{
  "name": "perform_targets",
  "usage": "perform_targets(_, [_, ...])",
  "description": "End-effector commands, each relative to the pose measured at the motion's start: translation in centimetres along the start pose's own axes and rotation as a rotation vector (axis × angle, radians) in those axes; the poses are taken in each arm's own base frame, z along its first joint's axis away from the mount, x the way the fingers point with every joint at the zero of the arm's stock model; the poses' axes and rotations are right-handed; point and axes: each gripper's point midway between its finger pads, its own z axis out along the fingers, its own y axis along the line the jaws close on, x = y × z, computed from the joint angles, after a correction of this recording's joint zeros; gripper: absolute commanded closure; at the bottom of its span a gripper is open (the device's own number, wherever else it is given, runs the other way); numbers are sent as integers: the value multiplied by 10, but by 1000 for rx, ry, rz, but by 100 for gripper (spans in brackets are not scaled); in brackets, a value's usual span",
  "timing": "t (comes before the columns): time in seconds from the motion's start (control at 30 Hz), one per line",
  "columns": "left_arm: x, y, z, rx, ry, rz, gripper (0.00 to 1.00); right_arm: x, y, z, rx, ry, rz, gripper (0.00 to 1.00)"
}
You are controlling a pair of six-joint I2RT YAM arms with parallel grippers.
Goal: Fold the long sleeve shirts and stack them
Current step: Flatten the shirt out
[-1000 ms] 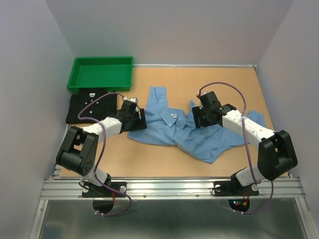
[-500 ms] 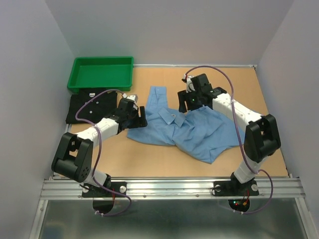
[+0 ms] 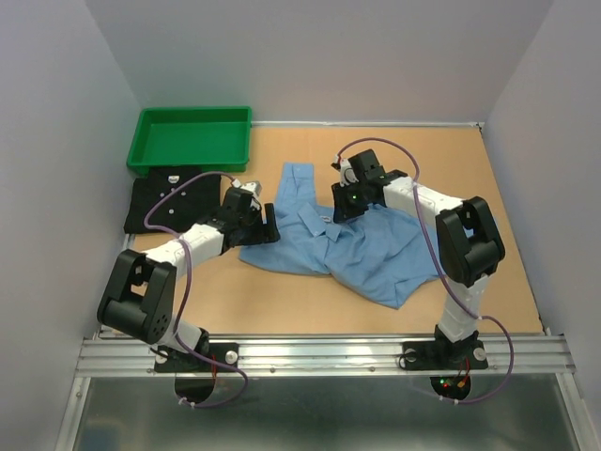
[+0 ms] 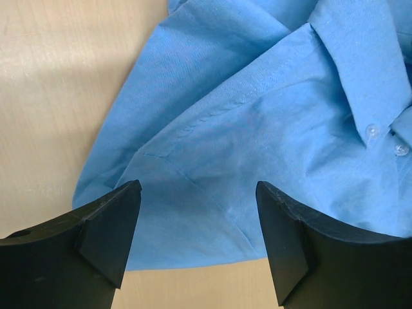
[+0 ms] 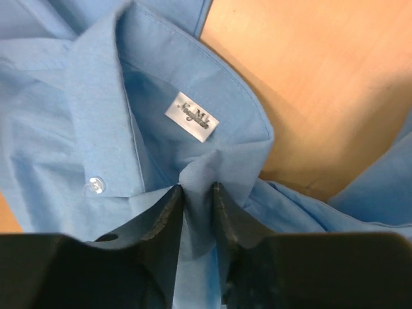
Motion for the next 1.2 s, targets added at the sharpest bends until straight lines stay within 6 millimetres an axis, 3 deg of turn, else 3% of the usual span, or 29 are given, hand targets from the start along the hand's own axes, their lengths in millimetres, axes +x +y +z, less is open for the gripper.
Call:
perform_targets(0.0, [3,-1,7,10,16,-9,17,-26,9,-10,-37,-101,-54,79])
perform_targets(0.03, [5,0,10,8,28,-9,17,-29,9,-13,-32,-113,-62,91])
perform_targets(0.1, [1,-4,13,18,31,-9,17,-32,8,-16,-21,-122,-72,99])
perform_targets(0.27, [-3,-13,24,49,56,-16,17,-41,5,-30,24,-162,-79,99])
perform_targets(0.33, [-10,-19,29,68,51,-19,17,-56,0,-48,87,-219,-94,99])
perform_targets(0.37, [-9,-22,35,79,71,-28,17,-64,-10,-58,160,-252,-101,99])
perform_targets(0.5, [-49,-58,57,169,56,-31,17,-114,-29,-120,377,-418,-176,99])
perform_targets(0.53, [-58,-64,62,184,51,-36,17,-120,-35,-128,420,-433,-185,99])
perform_targets(0.57, [-59,-74,77,215,64,-30,17,-128,-42,-146,496,-467,-188,99])
perform_targets(0.6, [-90,-94,78,261,15,-26,17,-144,-42,-166,535,-511,-220,99])
perform_targets(0.67, [-105,-113,93,329,25,-41,17,-160,-47,-197,632,-566,-236,99])
perform_targets(0.73, [-178,-156,77,440,-117,-32,17,-184,-45,-234,703,-631,-288,99])
perform_targets(0.77, [-196,-163,70,457,-163,-35,17,-191,-41,-246,705,-657,-306,99])
perform_targets(0.83, [-228,-172,51,497,-240,-72,17,-202,-28,-264,683,-706,-333,99])
perform_targets(0.87, [-254,-179,26,540,-324,-79,17,-208,-15,-270,626,-738,-359,99])
perform_targets(0.93, [-281,-164,-1,570,-411,-144,17,-208,12,-285,535,-788,-387,99])
perform_targets(0.97, [-283,-156,-21,568,-441,-157,17,-202,27,-274,446,-779,-405,99])
perform_targets(1.03, [-292,-128,-39,520,-496,-185,17,-191,59,-272,334,-787,-431,99])
perform_targets(1.07, [-295,-123,-63,507,-534,-166,17,-183,70,-263,285,-771,-439,100])
perform_targets(1.1, [-283,-105,-58,454,-523,-181,17,-169,83,-243,212,-727,-443,99])
perform_targets(1.13, [-280,-93,-73,413,-539,-185,17,-156,105,-228,144,-695,-462,99])
perform_targets(1.17, [-273,-83,-74,374,-533,-178,17,-144,118,-212,85,-658,-470,100])
